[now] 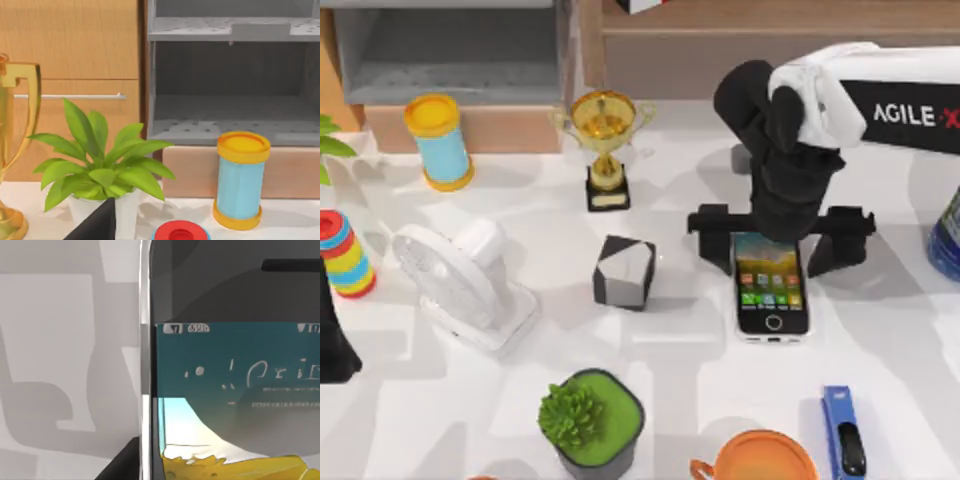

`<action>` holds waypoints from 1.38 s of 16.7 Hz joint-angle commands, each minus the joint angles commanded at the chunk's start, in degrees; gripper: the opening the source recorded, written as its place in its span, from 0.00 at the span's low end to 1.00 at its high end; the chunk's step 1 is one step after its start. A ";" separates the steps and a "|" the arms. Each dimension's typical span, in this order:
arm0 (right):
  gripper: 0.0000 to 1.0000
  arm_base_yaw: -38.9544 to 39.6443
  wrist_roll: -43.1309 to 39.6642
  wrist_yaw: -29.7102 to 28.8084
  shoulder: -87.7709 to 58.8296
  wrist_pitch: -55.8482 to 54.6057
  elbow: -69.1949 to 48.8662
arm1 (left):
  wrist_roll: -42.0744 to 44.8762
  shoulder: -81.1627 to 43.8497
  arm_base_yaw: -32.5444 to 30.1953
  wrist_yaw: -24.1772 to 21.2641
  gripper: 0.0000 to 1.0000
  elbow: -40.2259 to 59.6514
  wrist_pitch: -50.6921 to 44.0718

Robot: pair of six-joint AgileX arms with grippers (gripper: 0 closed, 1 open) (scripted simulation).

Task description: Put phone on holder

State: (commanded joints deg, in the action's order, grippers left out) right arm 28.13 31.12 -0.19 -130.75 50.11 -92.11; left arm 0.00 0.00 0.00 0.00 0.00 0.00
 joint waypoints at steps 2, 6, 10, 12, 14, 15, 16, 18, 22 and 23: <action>0.47 0.00 0.00 0.00 0.00 0.00 0.00 | 0.00 0.00 0.00 0.00 1.00 0.00 0.00; 0.17 0.00 0.00 0.00 0.00 0.00 0.00 | 0.00 0.00 0.00 0.00 1.00 0.00 0.00; 0.00 0.00 0.00 0.00 0.00 0.00 0.00 | 0.00 0.00 0.00 0.00 1.00 0.00 0.00; 0.00 0.00 0.00 0.00 0.00 0.00 0.00 | 0.00 0.00 0.00 0.00 1.00 0.00 0.00; 0.00 0.00 0.00 0.00 0.00 0.00 0.00 | 0.00 0.00 0.00 0.00 1.00 0.00 0.00; 0.00 0.00 0.00 0.00 0.00 0.00 0.00 | 0.00 0.00 0.00 0.00 1.00 0.00 0.00; 0.00 0.00 0.00 0.00 0.00 0.00 0.00 | 0.00 0.00 0.00 0.00 1.00 0.00 0.00; 0.00 -0.16 -0.38 -1.55 2.68 1.84 -0.63 | 0.00 0.00 0.00 0.00 1.00 0.00 0.00; 0.00 -0.17 -0.41 -1.54 3.63 4.27 -2.01 | 0.00 0.00 0.00 0.00 1.00 0.00 0.00; 0.00 -0.17 -0.41 -1.54 3.90 5.07 -2.37 | 0.00 0.00 0.00 0.00 1.00 0.00 0.00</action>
State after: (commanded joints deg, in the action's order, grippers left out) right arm 27.96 30.70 -1.73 -126.85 55.18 -94.49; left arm 0.00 0.00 0.00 0.00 0.00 0.00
